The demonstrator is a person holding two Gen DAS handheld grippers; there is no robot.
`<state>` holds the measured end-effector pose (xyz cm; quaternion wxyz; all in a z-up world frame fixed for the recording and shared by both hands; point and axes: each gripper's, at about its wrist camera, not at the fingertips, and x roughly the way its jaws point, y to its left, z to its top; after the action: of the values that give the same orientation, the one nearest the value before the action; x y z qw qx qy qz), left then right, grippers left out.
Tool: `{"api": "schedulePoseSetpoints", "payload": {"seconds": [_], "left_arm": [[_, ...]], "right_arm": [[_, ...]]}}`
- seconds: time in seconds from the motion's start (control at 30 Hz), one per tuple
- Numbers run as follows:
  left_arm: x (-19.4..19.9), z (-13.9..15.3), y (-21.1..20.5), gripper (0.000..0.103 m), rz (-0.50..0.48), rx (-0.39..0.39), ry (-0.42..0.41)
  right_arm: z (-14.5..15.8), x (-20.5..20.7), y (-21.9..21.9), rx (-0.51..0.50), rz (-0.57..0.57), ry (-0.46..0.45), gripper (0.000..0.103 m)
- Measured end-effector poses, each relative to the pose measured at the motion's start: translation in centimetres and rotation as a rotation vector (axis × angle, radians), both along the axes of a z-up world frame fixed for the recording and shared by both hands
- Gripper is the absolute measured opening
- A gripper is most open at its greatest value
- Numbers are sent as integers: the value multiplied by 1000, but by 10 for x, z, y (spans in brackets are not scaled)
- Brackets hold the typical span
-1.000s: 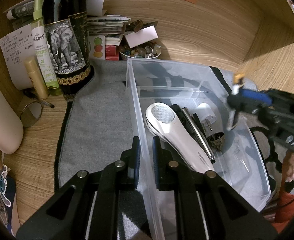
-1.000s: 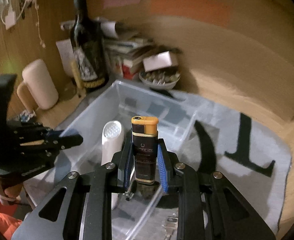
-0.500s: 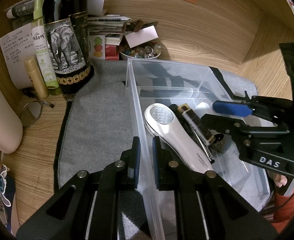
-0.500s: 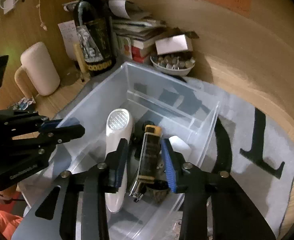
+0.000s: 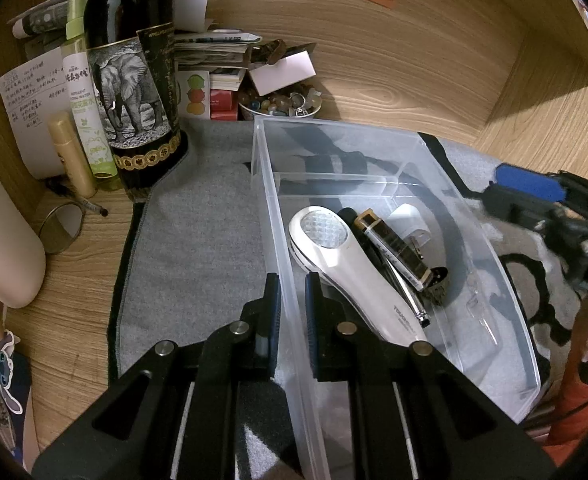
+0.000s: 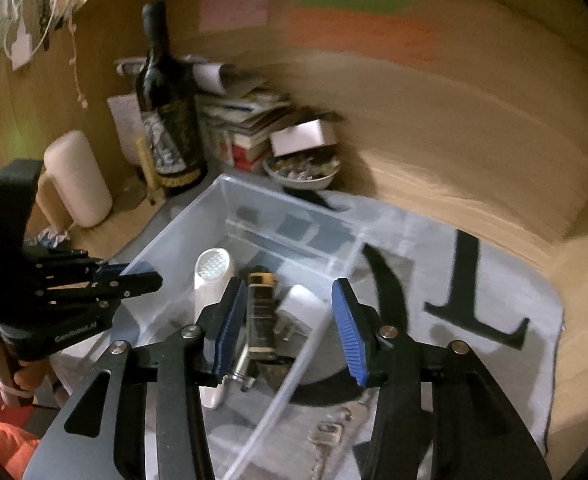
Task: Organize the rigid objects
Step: 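Lower the lighter into the clear box and open the right gripper, then grasp the small black item on the mat with the right gripper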
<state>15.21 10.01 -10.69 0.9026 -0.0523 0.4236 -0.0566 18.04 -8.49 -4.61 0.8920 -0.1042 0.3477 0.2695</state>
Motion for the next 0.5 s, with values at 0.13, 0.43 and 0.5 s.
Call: {"api": "schedulePoseSetpoints", "payload": {"seconds": [0.13, 0.43, 0.5], "left_arm": [[0, 0, 0, 11, 0, 1, 0], [1, 0, 0, 11, -1, 0, 3], [1, 0, -1, 11, 0, 2, 3]], "right_arm": [[5, -7, -18, 2, -44, -28, 42], [-27, -14, -61, -34, -175, 61, 42], [-37, -19, -69, -33, -192, 96, 42]]}}
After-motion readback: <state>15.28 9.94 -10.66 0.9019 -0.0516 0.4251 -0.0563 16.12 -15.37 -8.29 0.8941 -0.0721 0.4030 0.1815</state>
